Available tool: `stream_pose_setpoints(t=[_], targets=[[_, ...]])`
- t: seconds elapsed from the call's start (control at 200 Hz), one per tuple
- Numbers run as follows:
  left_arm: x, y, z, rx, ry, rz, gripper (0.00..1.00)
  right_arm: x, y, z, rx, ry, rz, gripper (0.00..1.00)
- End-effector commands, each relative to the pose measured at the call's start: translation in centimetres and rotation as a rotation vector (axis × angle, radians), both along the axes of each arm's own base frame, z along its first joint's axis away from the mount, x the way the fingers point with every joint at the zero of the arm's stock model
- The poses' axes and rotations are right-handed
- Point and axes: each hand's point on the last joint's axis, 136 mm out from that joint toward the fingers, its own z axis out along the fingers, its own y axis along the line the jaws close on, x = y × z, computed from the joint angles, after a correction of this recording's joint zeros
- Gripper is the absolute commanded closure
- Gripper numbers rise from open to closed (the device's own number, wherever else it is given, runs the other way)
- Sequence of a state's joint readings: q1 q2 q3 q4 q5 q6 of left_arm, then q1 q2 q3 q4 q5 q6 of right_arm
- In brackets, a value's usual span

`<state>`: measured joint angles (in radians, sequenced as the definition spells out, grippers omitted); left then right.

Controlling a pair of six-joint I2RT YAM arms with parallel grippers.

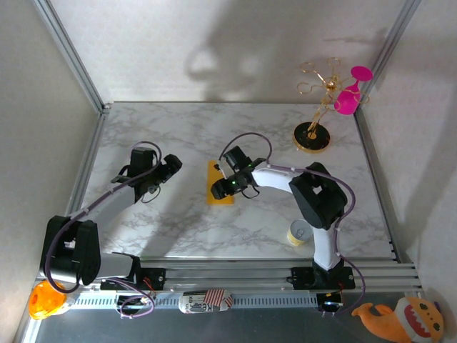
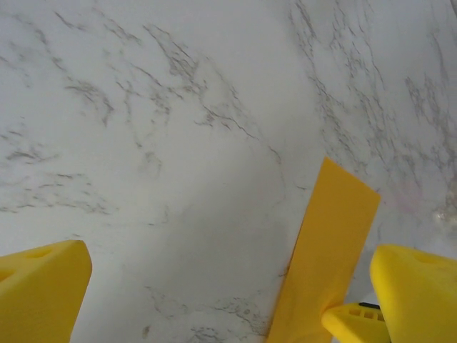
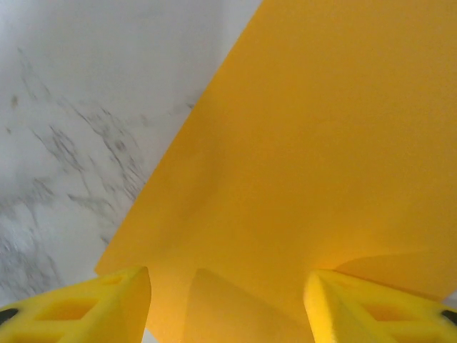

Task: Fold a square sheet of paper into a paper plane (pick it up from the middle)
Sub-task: Move the paper to the center of the table, then third fold the triangle at the center of the table.

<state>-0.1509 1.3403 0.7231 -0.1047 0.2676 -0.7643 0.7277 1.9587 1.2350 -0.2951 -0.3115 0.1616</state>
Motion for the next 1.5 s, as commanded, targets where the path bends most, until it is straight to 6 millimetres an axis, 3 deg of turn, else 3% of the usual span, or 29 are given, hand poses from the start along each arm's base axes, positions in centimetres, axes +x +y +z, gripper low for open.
stream_pose_setpoints(t=[0.0, 0.1, 0.17, 0.205, 0.486, 0.831, 1.052, 1.247, 1.497], targets=[[0.4, -2.5, 0.6, -0.068, -0.024, -0.072, 0.0, -0.8, -1.5, 1.2, 0.005, 0.035, -0.006, 0.4], [-0.1, -4.6, 0.3, -0.11, -0.012, -0.116, 0.0, 0.8, -0.2, 5.2, 0.132, -0.002, -0.125, 0.4], [-0.7, -6.0, -0.2, -0.14, 0.004, -0.138, 0.0, 1.9, -0.4, 6.3, 0.163, -0.011, -0.237, 0.4], [-1.1, -6.8, -0.5, -0.158, 0.018, -0.146, 0.0, 3.0, -1.4, 6.3, 0.169, 0.0, -0.31, 0.41], [-3.4, -11.3, -2.3, -0.233, 0.097, -0.216, 0.03, 3.3, -2.0, 4.1, 0.14, 0.108, -0.442, 0.45], [-5.2, -14.7, -4.9, -0.256, 0.18, -0.299, 0.25, 3.1, -2.2, 0.1, 0.076, 0.197, -0.478, 0.51], [-5.8, -15.3, -6.3, -0.248, 0.224, -0.32, 0.42, 2.2, -3.6, -2.2, 0.009, 0.238, -0.51, 0.51], [-6.0, -15.8, -7.1, -0.243, 0.245, -0.344, 0.53, 1.9, -3.9, -2.8, -0.007, 0.254, -0.513, 0.52], [-5.2, -17.3, -6.1, -0.268, 0.209, -0.403, 0.61, 1.8, -3.9, -2.9, -0.013, 0.256, -0.506, 0.53]])
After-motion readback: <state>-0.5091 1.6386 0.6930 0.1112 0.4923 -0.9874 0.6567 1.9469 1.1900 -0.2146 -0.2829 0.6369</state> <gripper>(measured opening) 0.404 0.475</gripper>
